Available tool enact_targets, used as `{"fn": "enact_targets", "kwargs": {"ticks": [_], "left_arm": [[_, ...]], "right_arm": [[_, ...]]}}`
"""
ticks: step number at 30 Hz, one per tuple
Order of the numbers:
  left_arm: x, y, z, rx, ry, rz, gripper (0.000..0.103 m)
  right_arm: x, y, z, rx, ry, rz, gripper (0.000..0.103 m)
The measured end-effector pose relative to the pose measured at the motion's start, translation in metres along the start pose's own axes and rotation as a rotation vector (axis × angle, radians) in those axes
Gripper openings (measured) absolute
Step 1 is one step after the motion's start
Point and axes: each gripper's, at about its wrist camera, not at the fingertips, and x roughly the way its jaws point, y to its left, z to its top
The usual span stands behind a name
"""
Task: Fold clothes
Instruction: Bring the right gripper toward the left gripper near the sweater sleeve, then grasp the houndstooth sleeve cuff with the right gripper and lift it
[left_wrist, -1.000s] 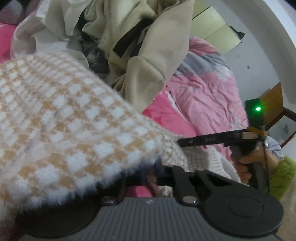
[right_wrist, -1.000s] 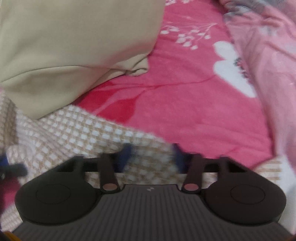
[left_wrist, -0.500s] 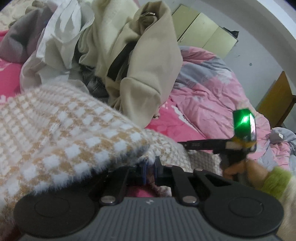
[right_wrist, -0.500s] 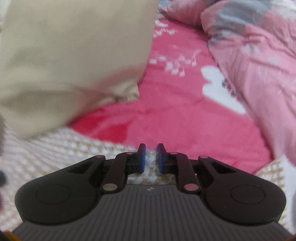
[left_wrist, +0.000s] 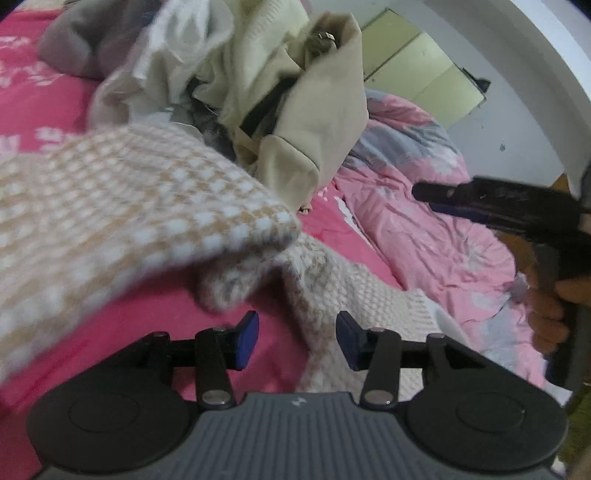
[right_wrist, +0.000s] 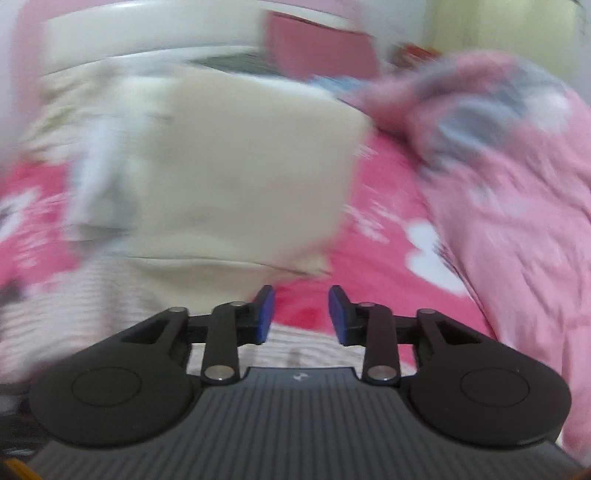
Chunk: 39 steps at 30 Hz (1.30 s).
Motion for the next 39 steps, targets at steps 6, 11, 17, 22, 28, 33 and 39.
{"fn": "enact_targets", "kwargs": {"ticks": [6,11,17,22,28,33,39], "left_arm": [[-0.017,0.006,-0.024,0.034,0.041,-0.016,0.054],[-0.027,0.010,-0.035,0.071,0.039,-0.063,0.060],[-0.038,0.010,-0.044,0.100,0.045,-0.101,0.068],[-0.038,0.010,-0.046,0.107,0.050,-0.109,0.070],[-0.038,0.009,-0.049,0.112,0.050,-0.110,0.073],[-0.037,0.007,-0.051,0.120,0.044,-0.106,0.075],[-0.039,0.007,-0.053,0.115,0.042,-0.111,0.075]], "right_arm": [[-0.030,0.095,0.012,-0.197,0.052,0.183,0.042],[-0.012,0.180,0.011,-0.569,0.164,0.282,0.052],[0.020,0.248,-0.009,-0.901,0.328,0.428,0.054],[0.034,0.276,-0.031,-1.150,0.432,0.461,0.063],[0.041,0.279,-0.036,-1.181,0.421,0.485,0.076],[0.046,0.279,-0.038,-1.181,0.401,0.509,0.079],[0.043,0.280,-0.027,-1.134,0.314,0.522,0.043]]}}
